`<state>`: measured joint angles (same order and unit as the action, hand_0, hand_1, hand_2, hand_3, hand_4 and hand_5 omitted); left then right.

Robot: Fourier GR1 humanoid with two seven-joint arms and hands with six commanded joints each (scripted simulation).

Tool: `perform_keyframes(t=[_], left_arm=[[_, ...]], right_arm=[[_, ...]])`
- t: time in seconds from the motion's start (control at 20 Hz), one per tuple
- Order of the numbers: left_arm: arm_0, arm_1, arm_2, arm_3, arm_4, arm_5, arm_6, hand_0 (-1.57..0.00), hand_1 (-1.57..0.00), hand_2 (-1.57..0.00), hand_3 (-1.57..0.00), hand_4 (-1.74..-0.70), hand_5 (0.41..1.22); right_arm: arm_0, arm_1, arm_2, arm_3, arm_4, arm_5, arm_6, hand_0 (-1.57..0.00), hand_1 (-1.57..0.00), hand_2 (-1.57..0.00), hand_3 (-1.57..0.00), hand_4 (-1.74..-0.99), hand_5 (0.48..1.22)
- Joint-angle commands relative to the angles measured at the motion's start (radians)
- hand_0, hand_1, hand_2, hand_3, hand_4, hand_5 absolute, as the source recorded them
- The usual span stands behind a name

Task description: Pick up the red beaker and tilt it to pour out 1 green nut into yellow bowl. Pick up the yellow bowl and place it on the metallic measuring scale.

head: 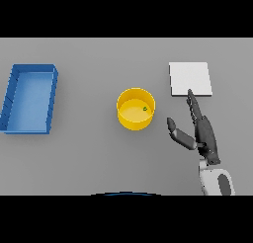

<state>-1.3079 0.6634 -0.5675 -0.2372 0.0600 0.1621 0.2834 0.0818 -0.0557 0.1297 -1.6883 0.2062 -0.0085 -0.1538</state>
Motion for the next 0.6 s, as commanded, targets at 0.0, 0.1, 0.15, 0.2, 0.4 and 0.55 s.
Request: perform_keyframes(t=[0.0,0.1,0.15,0.2,0.4,0.55], left_arm=[[0.04,0.013,0.012,-0.043,0.034,0.016,0.002,-1.57,-1.57,-1.57,-1.52,-1.74,1.221],[0.133,0.039,0.02,-0.14,0.098,0.05,0.065,-1.57,-1.57,-1.57,-1.46,-1.74,1.221],[0.193,0.05,0.026,-0.206,0.136,0.076,0.091,-1.57,-1.57,-1.57,-1.43,-1.74,1.221],[0.243,0.06,0.029,-0.271,0.168,0.109,0.125,-1.57,-1.57,-1.57,-1.4,-1.74,1.221],[0.432,0.118,0.024,-0.52,0.268,0.23,0.204,-1.57,-1.57,-1.57,-1.38,-1.74,1.221],[0.537,0.143,0.004,-0.661,0.32,0.32,0.251,-1.57,-1.57,-1.57,-1.4,-1.74,1.221]], right_arm=[[-0.016,-0.003,0.0,0.003,0.006,-0.002,-0.001,0.0,0.0,0.0,0.0,-1.168,0.68],[-0.015,-0.016,-0.006,0.016,0.007,0.002,-0.008,0.0,0.0,0.0,0.0,-1.188,0.696],[-0.02,-0.018,-0.005,0.006,0.012,-0.002,0.002,0.0,0.0,0.0,0.0,-1.191,0.702],[-0.01,-0.02,-0.002,0.006,0.013,0.001,-0.014,0.0,0.0,0.0,0.0,-1.192,0.704],[-0.012,-0.016,0.002,0.021,0.029,-0.01,-0.023,0.0,0.0,0.0,0.0,-1.207,0.708],[-0.017,-0.017,-0.006,0.029,0.024,-0.012,-0.014,0.0,0.0,0.0,0.0,-1.201,0.696]])
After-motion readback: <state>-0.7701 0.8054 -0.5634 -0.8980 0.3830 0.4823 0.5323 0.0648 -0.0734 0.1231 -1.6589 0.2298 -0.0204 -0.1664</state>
